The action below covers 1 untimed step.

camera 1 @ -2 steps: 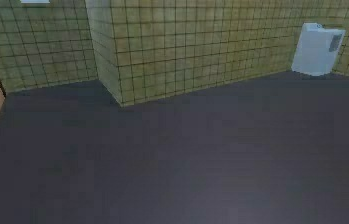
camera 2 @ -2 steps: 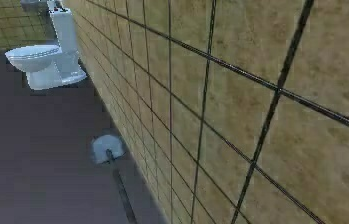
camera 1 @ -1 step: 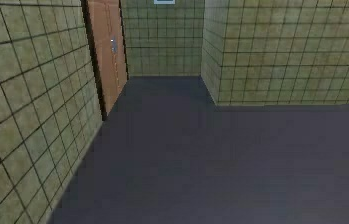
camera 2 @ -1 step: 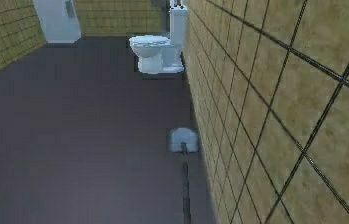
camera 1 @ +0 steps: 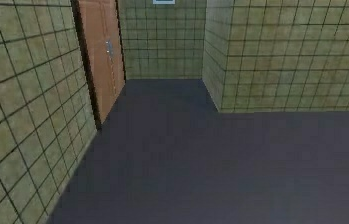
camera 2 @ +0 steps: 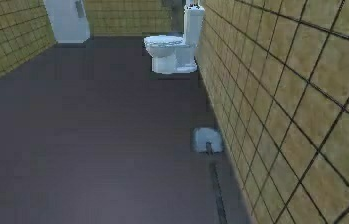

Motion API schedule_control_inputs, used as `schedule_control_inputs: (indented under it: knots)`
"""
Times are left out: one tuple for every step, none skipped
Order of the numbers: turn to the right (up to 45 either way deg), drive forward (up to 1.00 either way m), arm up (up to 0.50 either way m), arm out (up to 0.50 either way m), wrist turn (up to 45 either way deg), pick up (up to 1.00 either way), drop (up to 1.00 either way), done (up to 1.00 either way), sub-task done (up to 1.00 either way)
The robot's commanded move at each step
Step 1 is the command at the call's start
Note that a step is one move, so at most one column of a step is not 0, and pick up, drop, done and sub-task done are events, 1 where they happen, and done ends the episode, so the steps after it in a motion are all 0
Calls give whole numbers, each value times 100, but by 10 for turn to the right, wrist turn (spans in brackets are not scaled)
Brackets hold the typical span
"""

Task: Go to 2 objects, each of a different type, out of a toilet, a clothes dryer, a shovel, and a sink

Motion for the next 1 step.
schedule_control_inputs:
  knots:
    - [450, 0, 0, 0, 0, 0, 0, 0, 0]
